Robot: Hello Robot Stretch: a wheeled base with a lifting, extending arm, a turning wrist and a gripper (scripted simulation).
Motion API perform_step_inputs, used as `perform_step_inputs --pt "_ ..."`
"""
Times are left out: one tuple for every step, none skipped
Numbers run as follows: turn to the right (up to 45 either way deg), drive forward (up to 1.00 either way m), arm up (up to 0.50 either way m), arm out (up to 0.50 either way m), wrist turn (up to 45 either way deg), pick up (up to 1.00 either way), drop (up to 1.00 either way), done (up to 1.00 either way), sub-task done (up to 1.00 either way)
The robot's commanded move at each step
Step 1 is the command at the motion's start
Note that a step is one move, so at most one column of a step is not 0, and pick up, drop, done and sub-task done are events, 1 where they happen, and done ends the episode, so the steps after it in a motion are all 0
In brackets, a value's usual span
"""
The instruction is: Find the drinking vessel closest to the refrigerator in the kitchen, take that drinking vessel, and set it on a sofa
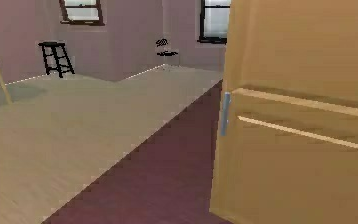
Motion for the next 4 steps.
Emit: perform_step_inputs --pt "-39.0 0.0 0.0 0.0 0.0 0.0 0.0 0.0 0.0" --pt "0.0 0.45 0.0 0.0 0.0 0.0 0.0 0.0 0.0" --pt "-39.0 0.0 0.0 0.0 0.0 0.0 0.0 0.0 0.0" --pt "0.0 1.0 0.0 0.0 0.0 0.0 0.0 0.0 0.0"
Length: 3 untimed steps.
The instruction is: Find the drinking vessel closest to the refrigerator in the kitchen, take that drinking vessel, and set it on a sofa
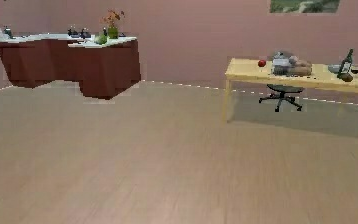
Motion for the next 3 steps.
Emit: perform_step_inputs --pt "0.0 1.0 0.0 0.0 0.0 0.0 0.0 0.0 0.0" --pt "0.0 1.0 0.0 0.0 0.0 0.0 0.0 0.0 0.0" --pt "-6.0 0.0 0.0 0.0 0.0 0.0 0.0 0.0 0.0"
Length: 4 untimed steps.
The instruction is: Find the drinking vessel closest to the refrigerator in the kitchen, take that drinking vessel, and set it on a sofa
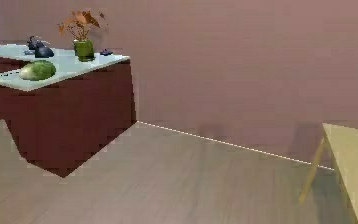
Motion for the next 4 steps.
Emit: perform_step_inputs --pt "0.0 0.5 0.0 0.0 0.0 0.0 0.0 0.0 0.0" --pt "21.0 0.0 0.0 0.0 0.0 0.0 0.0 0.0 0.0" --pt "0.0 0.45 0.0 0.0 0.0 0.0 0.0 0.0 0.0" --pt "45.0 0.0 0.0 0.0 0.0 0.0 0.0 0.0 0.0"
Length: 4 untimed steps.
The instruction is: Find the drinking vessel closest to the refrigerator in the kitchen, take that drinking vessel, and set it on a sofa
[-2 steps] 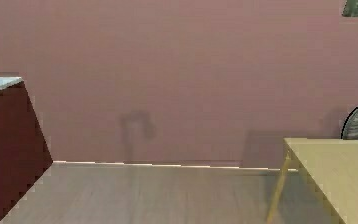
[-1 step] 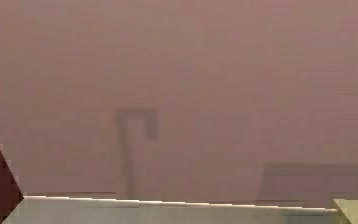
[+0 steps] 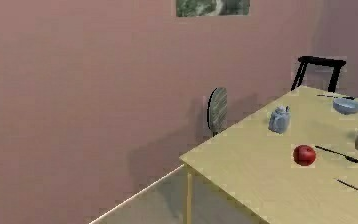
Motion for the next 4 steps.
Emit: perform_step_inputs --pt "-45.0 0.0 0.0 0.0 0.0 0.0 0.0 0.0 0.0" --pt "-45.0 0.0 0.0 0.0 0.0 0.0 0.0 0.0 0.0" --pt "-45.0 0.0 0.0 0.0 0.0 0.0 0.0 0.0 0.0" --pt "-21.0 0.0 0.0 0.0 0.0 0.0 0.0 0.0 0.0"
